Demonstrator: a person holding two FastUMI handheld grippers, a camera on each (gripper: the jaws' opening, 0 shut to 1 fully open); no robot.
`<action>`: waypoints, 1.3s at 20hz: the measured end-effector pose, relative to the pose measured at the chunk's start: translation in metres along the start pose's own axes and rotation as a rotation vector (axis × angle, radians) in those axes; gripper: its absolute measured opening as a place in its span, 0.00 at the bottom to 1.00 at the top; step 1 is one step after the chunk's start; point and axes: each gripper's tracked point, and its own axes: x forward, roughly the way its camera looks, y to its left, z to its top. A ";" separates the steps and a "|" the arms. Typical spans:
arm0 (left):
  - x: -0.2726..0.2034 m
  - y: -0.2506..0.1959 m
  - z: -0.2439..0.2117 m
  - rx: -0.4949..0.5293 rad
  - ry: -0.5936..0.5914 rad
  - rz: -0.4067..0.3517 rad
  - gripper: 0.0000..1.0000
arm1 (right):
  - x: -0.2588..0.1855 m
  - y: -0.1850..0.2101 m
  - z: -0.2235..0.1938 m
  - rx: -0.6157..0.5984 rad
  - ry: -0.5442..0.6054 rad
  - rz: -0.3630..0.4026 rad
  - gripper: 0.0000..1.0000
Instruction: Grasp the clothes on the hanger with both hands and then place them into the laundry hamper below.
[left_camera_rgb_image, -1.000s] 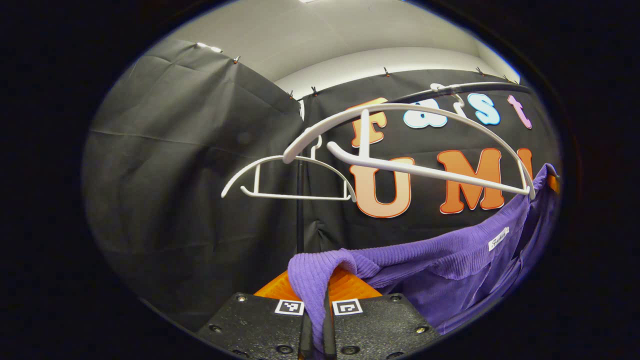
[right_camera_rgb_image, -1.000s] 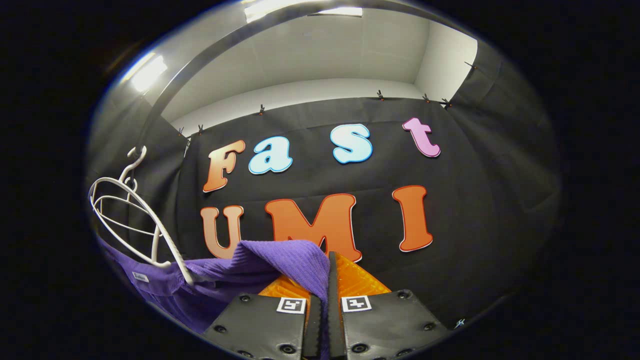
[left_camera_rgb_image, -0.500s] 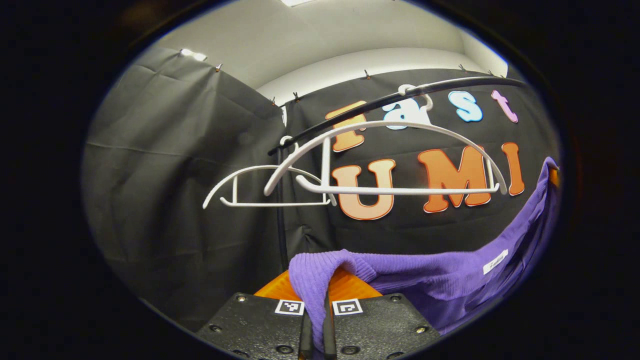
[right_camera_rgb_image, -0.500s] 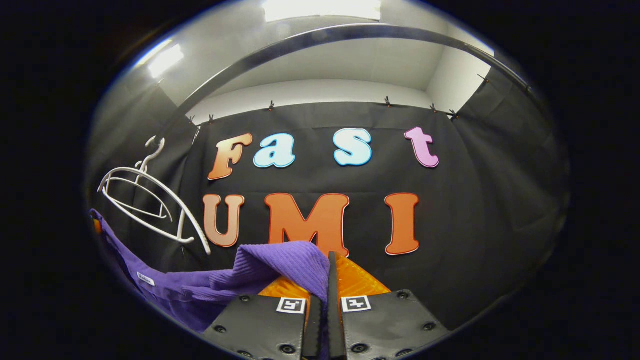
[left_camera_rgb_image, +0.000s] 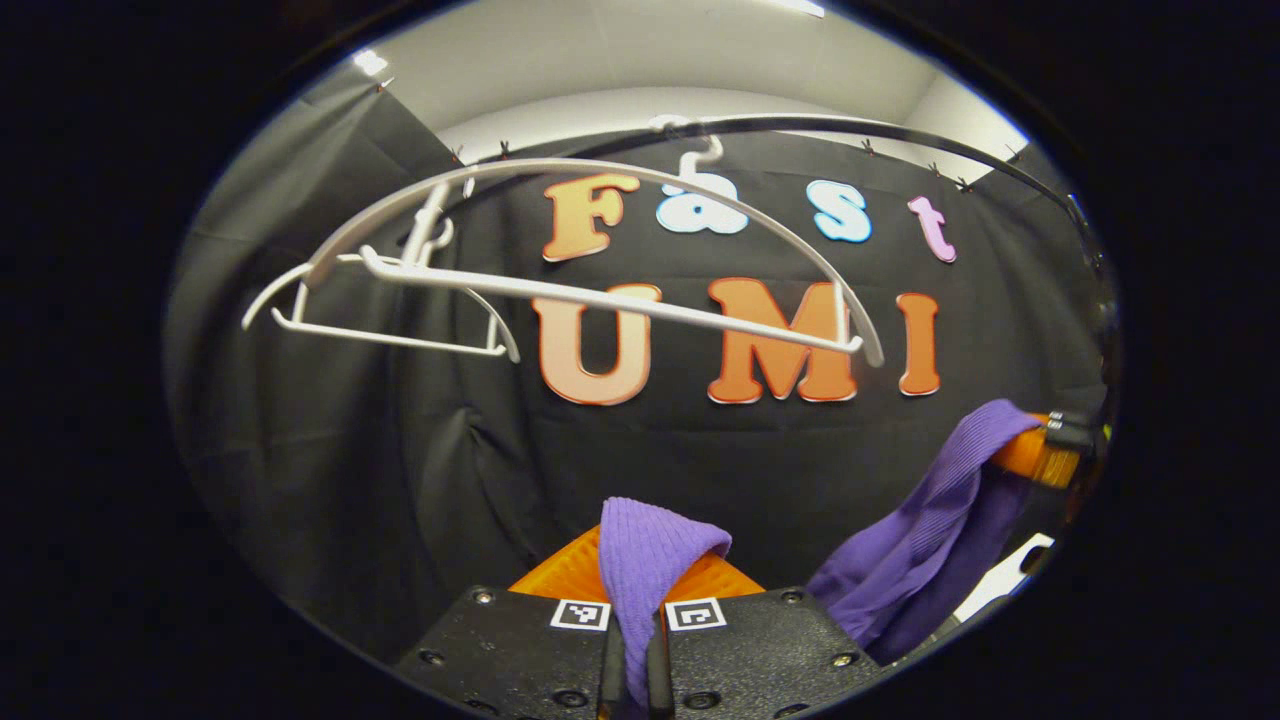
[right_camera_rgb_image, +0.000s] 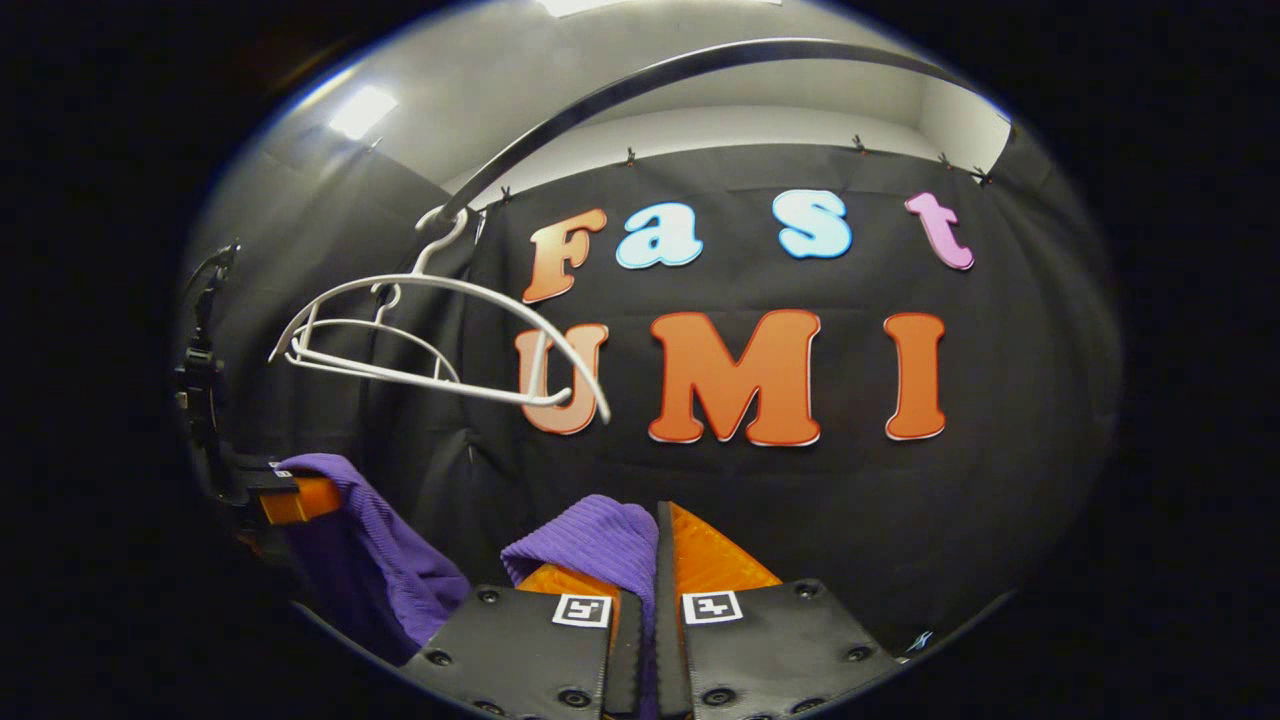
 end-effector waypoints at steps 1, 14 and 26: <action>0.001 -0.016 -0.012 -0.026 0.036 -0.056 0.07 | -0.001 0.011 -0.014 0.011 0.040 0.016 0.13; -0.007 -0.072 -0.177 -0.297 0.616 -0.189 0.08 | -0.016 0.042 -0.202 0.226 0.583 -0.072 0.13; -0.010 -0.096 -0.214 -0.197 0.777 -0.268 0.10 | -0.030 0.040 -0.256 0.267 0.778 -0.152 0.13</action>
